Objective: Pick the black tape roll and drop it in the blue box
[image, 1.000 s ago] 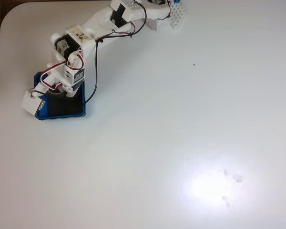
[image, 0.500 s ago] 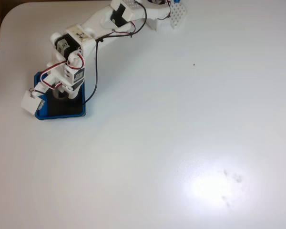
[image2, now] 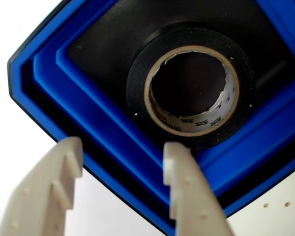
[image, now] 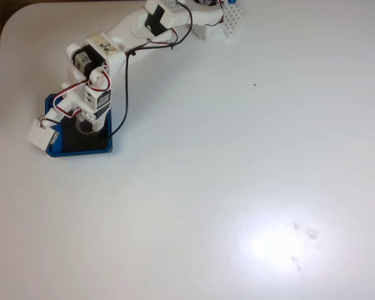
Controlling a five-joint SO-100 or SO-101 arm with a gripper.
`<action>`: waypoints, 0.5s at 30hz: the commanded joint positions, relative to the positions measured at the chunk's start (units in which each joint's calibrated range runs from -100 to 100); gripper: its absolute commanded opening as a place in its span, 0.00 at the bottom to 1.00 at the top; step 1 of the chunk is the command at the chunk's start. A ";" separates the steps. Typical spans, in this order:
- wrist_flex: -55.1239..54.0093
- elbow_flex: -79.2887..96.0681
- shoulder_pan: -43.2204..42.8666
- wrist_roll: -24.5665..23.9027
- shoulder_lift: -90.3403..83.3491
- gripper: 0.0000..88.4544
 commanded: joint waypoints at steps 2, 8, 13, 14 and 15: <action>0.61 -3.17 -0.99 -0.02 -6.65 0.17; -0.21 5.81 -0.79 0.15 -19.11 0.17; -0.54 22.97 -2.06 0.07 -29.89 0.14; -1.20 25.94 -3.13 0.07 -32.23 0.13; -2.52 28.81 -4.31 0.07 -34.49 0.12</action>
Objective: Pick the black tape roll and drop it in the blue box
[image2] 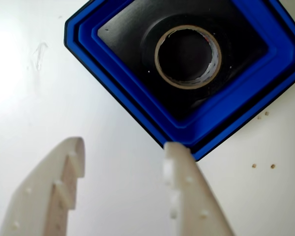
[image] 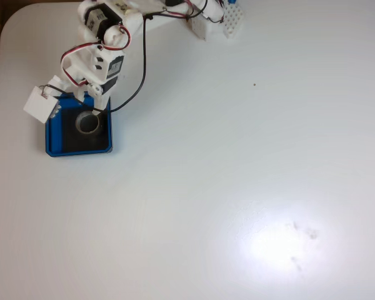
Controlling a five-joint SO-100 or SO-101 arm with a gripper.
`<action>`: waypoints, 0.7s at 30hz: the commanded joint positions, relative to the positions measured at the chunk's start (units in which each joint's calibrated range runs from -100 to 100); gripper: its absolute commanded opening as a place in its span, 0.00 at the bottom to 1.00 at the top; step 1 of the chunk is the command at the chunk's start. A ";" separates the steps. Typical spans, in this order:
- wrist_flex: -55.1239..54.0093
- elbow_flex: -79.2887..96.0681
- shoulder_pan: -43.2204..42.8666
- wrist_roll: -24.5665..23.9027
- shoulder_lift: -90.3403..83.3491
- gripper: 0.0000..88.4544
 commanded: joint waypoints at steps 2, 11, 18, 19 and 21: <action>-5.99 13.13 -4.77 0.15 -13.27 0.09; -31.73 52.48 -18.74 0.15 -35.92 0.08; -54.67 80.33 -31.74 0.15 -52.48 0.08; -56.90 84.02 -33.50 0.15 -54.65 0.08; -60.69 90.48 -37.11 0.24 -59.50 0.08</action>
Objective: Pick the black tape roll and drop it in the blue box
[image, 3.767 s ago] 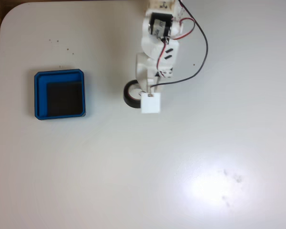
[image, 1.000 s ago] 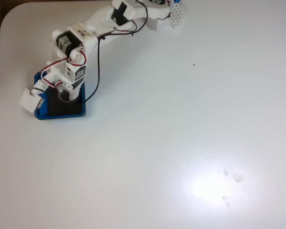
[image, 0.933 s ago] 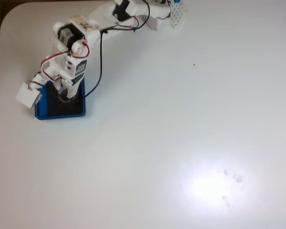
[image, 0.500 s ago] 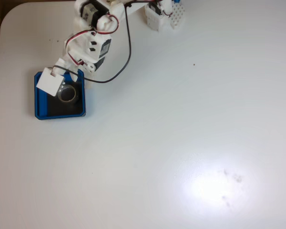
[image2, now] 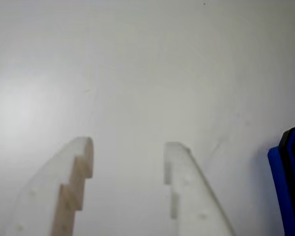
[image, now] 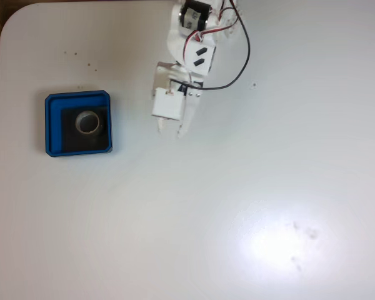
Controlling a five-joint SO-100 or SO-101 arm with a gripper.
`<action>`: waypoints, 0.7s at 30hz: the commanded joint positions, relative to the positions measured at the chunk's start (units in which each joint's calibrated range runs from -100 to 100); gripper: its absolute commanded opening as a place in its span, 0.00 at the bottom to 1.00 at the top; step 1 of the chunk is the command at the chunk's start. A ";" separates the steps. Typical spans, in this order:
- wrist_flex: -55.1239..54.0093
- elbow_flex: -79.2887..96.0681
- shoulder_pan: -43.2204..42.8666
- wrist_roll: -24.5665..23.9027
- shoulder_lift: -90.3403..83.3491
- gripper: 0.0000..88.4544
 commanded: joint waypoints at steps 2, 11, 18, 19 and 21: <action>-8.16 14.35 -7.09 0.15 -13.28 0.08; -8.82 34.21 -15.98 0.15 -36.70 0.08; -8.98 54.15 -19.59 0.15 -51.58 0.08; -8.98 56.13 -20.18 0.15 -53.00 0.08; -8.98 59.09 -20.96 0.15 -55.34 0.08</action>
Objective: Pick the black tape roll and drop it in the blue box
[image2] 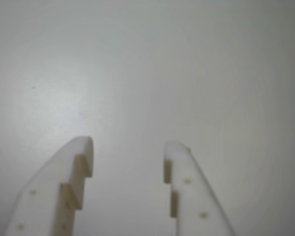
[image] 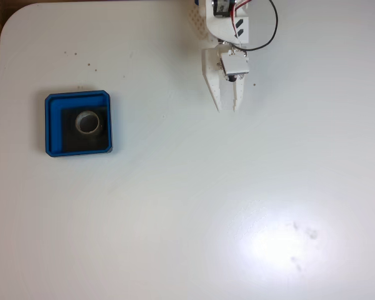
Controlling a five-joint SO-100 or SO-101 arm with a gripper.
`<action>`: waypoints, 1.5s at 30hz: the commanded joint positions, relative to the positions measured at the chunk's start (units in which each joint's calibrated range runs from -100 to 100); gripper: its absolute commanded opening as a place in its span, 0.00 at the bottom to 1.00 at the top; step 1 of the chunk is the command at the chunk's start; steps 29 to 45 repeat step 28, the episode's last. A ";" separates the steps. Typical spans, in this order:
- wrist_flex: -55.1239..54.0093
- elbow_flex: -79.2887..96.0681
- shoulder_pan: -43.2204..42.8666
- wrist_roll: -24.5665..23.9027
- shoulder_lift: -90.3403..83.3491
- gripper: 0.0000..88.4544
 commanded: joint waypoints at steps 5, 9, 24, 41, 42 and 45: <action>-1.26 8.61 -1.76 0.24 -7.95 0.08; -1.02 8.70 -1.56 0.24 -9.21 0.08; -0.85 8.70 -1.56 -0.11 -8.79 0.08; -0.85 8.70 -1.56 -0.11 -8.79 0.08; -0.85 8.70 -1.56 -0.11 -8.79 0.08; -0.85 8.70 -1.56 -0.11 -8.79 0.08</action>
